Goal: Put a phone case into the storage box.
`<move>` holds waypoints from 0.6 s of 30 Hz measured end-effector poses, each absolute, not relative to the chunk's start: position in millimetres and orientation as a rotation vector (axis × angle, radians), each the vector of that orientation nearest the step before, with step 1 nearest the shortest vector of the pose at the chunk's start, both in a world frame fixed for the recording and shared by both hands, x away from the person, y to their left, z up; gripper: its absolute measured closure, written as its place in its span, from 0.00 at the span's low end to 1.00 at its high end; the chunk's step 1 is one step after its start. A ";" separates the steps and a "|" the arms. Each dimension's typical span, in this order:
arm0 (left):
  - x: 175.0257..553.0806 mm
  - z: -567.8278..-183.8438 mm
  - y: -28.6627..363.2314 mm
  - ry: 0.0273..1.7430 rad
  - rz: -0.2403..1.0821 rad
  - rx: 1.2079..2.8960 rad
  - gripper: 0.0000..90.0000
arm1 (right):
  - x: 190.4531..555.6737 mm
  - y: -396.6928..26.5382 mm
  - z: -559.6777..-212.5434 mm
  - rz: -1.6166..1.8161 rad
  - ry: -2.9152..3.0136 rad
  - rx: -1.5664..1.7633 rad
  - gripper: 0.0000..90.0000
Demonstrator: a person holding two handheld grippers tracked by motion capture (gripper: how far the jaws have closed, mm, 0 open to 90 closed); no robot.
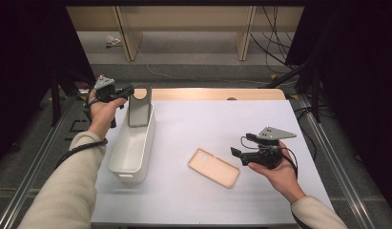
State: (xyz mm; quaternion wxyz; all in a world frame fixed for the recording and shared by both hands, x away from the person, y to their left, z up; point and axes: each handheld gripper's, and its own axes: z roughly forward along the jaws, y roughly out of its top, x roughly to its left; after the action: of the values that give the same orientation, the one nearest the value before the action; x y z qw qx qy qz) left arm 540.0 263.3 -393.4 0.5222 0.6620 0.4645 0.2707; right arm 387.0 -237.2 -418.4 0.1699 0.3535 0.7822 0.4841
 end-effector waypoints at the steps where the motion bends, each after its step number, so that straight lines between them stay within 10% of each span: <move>1: 540.1 -393.8 263.4 1.114 0.647 1.588 0.90 | 386.8 -237.4 -418.0 1.372 2.224 1.005 0.18; 18: 542.3 -401.4 266.7 1.141 0.640 1.611 0.88 | 386.8 -237.1 -418.1 1.375 2.225 1.005 0.18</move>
State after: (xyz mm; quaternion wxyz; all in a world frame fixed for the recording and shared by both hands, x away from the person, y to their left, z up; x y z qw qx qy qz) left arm 542.3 266.7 -401.4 0.5081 0.6687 0.4734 0.2655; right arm 386.8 -237.1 -418.1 0.1689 0.3536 0.7827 0.4835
